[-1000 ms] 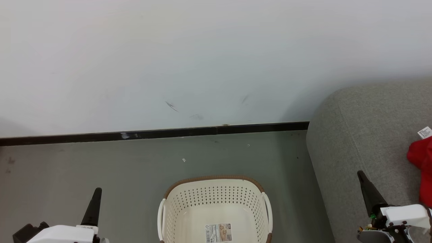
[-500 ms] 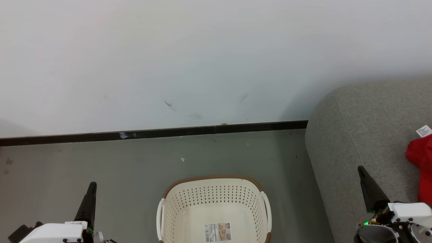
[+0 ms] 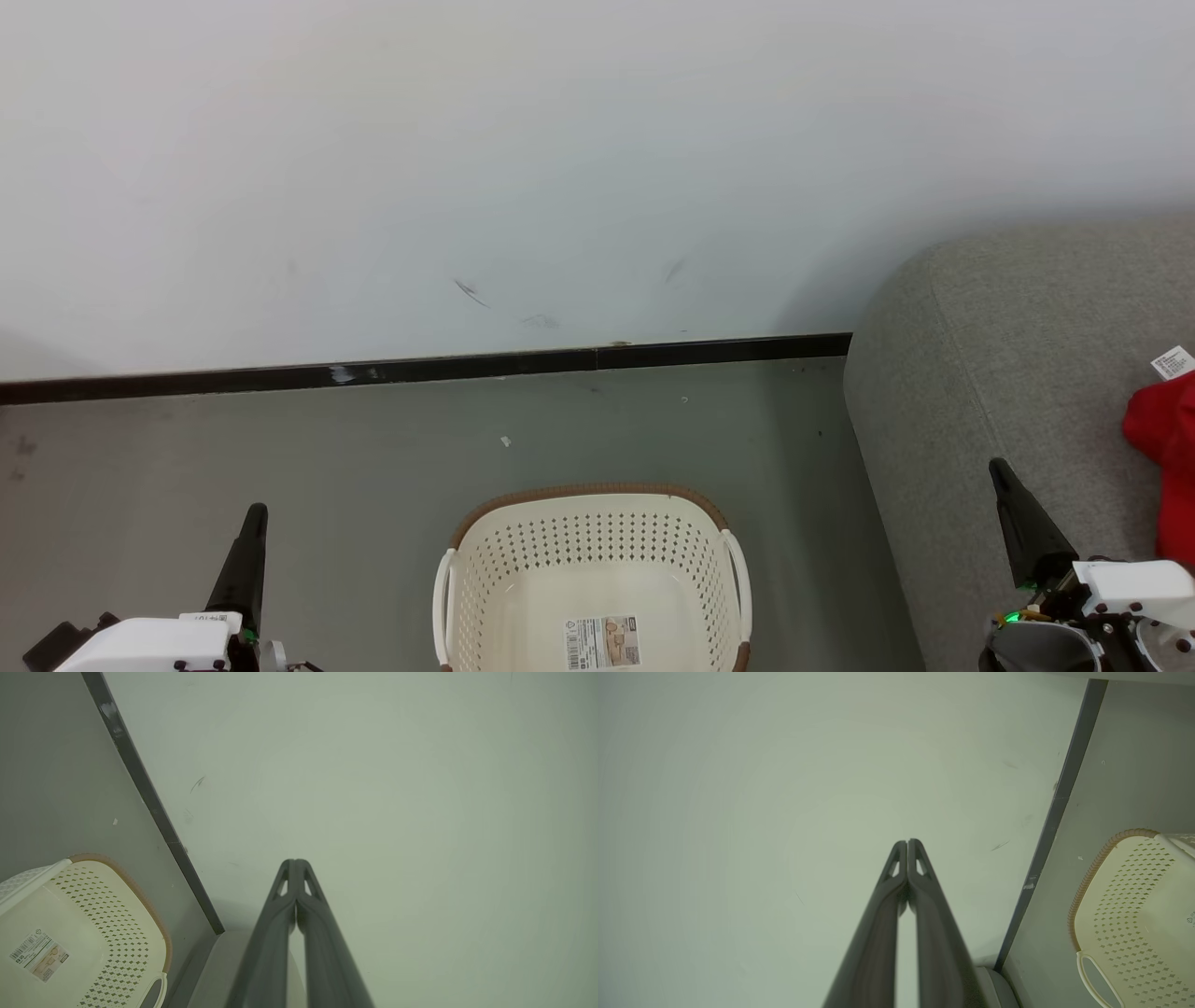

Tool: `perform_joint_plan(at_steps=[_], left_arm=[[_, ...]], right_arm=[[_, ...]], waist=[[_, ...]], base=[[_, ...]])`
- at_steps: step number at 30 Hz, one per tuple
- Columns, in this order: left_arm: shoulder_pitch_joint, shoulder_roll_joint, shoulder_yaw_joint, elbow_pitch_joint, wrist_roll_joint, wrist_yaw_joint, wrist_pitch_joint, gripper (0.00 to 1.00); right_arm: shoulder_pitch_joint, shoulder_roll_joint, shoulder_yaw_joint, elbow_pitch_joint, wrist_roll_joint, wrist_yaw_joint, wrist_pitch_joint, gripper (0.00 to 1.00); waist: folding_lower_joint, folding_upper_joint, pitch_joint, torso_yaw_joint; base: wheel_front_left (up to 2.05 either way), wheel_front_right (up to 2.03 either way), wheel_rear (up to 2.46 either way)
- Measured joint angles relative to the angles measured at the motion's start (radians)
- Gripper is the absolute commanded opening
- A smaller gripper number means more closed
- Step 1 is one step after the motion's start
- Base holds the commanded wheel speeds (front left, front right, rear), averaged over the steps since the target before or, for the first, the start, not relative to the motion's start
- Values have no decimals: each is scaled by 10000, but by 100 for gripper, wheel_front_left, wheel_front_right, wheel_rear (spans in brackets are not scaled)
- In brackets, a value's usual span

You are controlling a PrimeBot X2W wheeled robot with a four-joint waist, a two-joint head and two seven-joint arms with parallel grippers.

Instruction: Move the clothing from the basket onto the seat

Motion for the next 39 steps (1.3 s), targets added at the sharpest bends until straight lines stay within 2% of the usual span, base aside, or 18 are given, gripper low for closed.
perform_joint_plan(at_steps=[39], left_arm=[[0, -2, 4, 35, 0, -2, 0, 0]], right_arm=[[0, 0, 8, 0, 0, 0, 0, 0]], waist=[[-2, 0, 1, 1]], base=[[0, 0, 0]])
